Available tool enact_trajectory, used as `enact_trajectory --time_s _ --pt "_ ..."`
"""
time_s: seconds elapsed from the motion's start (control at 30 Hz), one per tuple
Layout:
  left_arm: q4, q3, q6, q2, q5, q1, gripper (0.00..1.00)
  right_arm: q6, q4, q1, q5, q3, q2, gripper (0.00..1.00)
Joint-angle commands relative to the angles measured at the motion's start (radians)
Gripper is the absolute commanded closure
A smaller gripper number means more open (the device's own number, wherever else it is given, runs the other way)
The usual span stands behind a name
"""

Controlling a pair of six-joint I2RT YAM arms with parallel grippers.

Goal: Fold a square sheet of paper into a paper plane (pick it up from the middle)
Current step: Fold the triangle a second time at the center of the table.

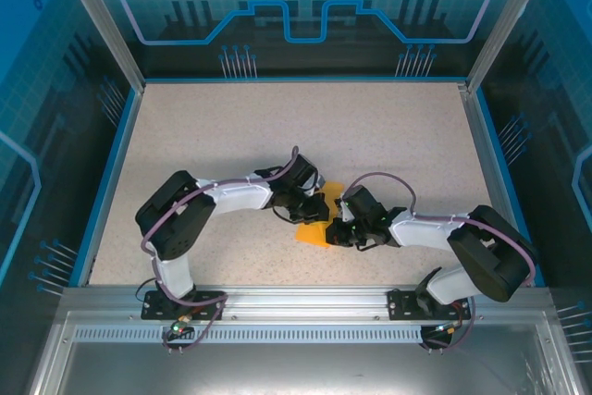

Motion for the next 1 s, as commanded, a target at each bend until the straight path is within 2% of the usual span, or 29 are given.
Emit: enact_trajectory --time_s 0.0,0.5,0.97 --pt "0.038 -0.02 -0.023 0.031 0.021 -0.005 0.92 -0.021 -0.153 0.025 0.037 -0.026 0.013 1.0" --pt "0.007 -0.035 0.021 0.08 -0.076 0.004 0.95 -0.031 -0.189 0.025 0.051 -0.025 -0.011 1.0" --pt "0.005 -0.013 0.063 0.11 -0.081 0.09 0.95 -0.06 -0.221 0.025 0.061 -0.023 -0.005 1.0"
